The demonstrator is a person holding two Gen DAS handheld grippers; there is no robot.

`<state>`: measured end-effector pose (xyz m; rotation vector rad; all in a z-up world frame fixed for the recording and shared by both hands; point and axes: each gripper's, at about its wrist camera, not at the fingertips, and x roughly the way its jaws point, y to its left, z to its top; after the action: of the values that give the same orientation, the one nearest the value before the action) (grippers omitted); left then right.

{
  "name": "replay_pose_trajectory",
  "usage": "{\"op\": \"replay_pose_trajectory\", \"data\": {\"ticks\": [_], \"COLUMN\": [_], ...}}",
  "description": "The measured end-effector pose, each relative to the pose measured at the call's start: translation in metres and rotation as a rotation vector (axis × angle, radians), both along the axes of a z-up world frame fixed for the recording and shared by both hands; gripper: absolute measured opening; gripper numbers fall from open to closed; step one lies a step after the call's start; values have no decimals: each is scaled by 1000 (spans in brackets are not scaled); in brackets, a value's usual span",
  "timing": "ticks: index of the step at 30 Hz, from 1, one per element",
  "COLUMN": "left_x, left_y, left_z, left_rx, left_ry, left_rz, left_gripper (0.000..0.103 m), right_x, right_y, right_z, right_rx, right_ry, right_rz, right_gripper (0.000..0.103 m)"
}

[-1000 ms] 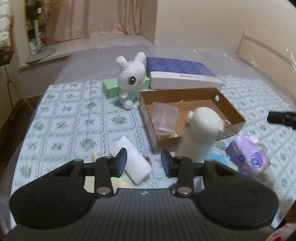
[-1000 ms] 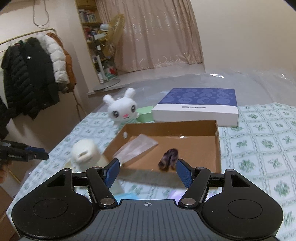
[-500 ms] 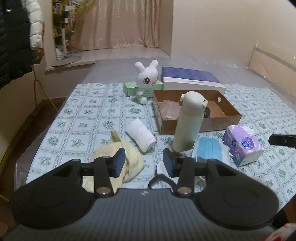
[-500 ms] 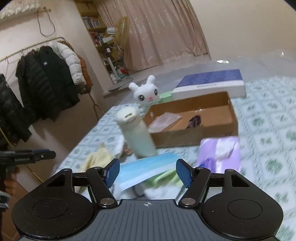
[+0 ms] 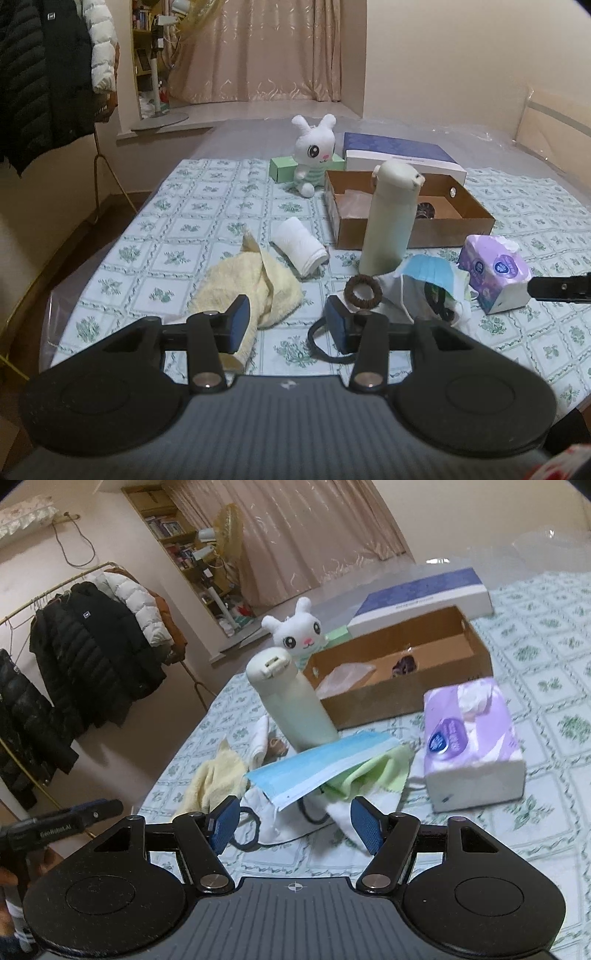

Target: Organize soft objects

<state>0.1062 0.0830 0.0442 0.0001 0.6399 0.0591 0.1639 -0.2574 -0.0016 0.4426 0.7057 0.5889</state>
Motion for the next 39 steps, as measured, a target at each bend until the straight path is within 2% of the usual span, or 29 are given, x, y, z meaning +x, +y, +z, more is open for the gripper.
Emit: {"op": "replay_pose_trajectory", "data": {"ticks": [5, 12, 24, 27, 29, 32, 34, 39], "left_x": [3, 10, 22, 24, 25, 24, 24, 23], "left_y": [1, 7, 13, 12, 10, 9, 9, 7], "left_z": [-14, -27, -47, -49, -50, -51, -51, -51], "left_rx": [28, 50, 28, 26, 25, 26, 26, 23], "left_ry": [14, 31, 70, 76, 80, 80, 81, 80], "left_rz": [23, 33, 36, 33, 32, 30, 30, 30], "left_gripper": [42, 42, 42, 42, 42, 42, 42, 42], "right_x": [11, 32, 70, 76, 79, 79, 75, 55], "right_y": [10, 21, 24, 23, 25, 27, 30, 27], "right_z": [-9, -26, -58, -62, -62, -55, -46, -19], "right_rx": [35, 77, 188, 241, 254, 215, 155, -3], "right_ry": [35, 84, 212, 232, 236, 195, 136, -40], "right_rz": [0, -30, -103, -107, -99, -69, -51, -11], "right_gripper": [60, 58, 57, 45, 25, 6, 0, 0]}}
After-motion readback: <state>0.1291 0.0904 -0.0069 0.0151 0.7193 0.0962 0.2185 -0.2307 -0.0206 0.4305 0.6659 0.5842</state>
